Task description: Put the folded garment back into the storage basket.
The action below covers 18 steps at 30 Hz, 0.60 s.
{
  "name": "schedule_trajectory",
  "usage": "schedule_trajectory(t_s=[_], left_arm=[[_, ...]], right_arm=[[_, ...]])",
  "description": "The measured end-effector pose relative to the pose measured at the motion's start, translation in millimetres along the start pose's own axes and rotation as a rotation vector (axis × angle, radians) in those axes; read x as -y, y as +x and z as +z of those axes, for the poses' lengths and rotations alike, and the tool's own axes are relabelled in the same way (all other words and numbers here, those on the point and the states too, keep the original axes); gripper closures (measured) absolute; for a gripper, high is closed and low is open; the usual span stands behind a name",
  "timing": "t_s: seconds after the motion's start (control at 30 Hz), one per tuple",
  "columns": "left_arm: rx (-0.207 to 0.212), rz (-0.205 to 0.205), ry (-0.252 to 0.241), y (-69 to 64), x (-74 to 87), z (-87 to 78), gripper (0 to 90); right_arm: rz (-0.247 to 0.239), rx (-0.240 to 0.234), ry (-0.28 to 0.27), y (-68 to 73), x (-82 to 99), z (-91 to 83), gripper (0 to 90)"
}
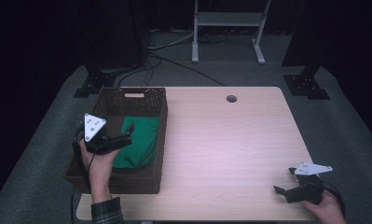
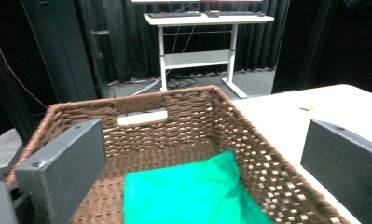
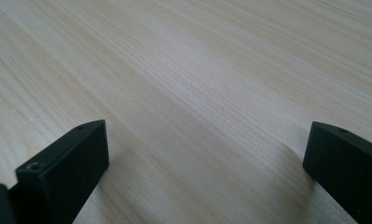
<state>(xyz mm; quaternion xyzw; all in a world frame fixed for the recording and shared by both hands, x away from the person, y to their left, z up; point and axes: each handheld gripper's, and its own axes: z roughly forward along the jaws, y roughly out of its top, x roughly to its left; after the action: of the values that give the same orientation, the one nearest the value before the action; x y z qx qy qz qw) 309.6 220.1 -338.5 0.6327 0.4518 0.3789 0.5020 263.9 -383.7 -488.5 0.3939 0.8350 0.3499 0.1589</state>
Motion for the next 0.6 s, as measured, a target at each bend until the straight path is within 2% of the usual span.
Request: schedule_trajectory(t_s=[0.2,0.6], left_arm=[[0.034,0.020,-0.004,-32.2,-10.6,1.3,0.0],[0.156,-0.004,-0.034,-100.3,-11.6,14.3,0.0]], right_arm=[[0.001,0.001,0.000,0.1,0.0,0.0,0.0],[0.000,0.001,0.000,0.0,0.0,0.0,0.0]])
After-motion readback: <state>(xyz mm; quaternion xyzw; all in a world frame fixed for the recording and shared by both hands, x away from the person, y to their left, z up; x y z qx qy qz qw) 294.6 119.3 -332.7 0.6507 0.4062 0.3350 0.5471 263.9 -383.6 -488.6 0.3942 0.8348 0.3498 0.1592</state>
